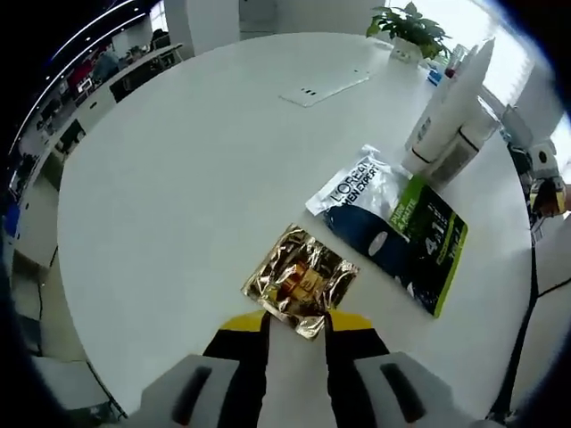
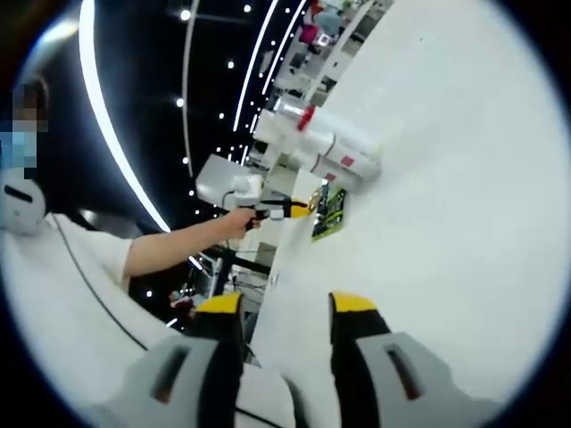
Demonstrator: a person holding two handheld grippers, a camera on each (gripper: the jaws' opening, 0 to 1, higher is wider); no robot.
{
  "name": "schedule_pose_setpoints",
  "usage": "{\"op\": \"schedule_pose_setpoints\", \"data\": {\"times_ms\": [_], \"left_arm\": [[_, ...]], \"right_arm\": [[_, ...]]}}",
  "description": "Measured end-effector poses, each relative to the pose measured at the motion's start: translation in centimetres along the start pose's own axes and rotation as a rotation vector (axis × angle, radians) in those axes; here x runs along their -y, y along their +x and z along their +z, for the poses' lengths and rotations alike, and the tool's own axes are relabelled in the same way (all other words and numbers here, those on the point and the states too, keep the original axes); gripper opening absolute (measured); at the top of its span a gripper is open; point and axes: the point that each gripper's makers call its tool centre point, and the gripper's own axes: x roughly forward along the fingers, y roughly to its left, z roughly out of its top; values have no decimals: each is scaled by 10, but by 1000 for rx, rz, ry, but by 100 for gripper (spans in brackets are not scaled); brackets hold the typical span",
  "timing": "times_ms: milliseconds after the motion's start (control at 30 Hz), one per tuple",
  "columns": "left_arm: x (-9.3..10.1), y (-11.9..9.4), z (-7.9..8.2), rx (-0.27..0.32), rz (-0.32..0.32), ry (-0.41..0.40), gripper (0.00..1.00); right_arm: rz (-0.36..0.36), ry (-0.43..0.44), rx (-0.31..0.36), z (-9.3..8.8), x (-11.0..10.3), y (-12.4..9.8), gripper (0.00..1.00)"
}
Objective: Arrange the skincare products in the storage area until every visible bottle or jar stands upright without overlapping.
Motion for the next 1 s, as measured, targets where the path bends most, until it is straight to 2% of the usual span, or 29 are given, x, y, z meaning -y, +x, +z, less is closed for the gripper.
{"op": "schedule_pose_setpoints", "data": {"times_ms": [367,700,800,1000], "left_arm": [[3,1,3,-4,-3,29,29],[-1,-12,11,29,11,49,35],[-2,-20,6,41,11,32,37],[-10,-41,-30,17,49,-46,40]], "right_arm": [[-7,-4,10,2,0,-4,37],[0,-8,11,2,-1,-3,37],[4,-11,11,1,-2,-2,37],[21,-15,5,-2,-5,1,37]]}}
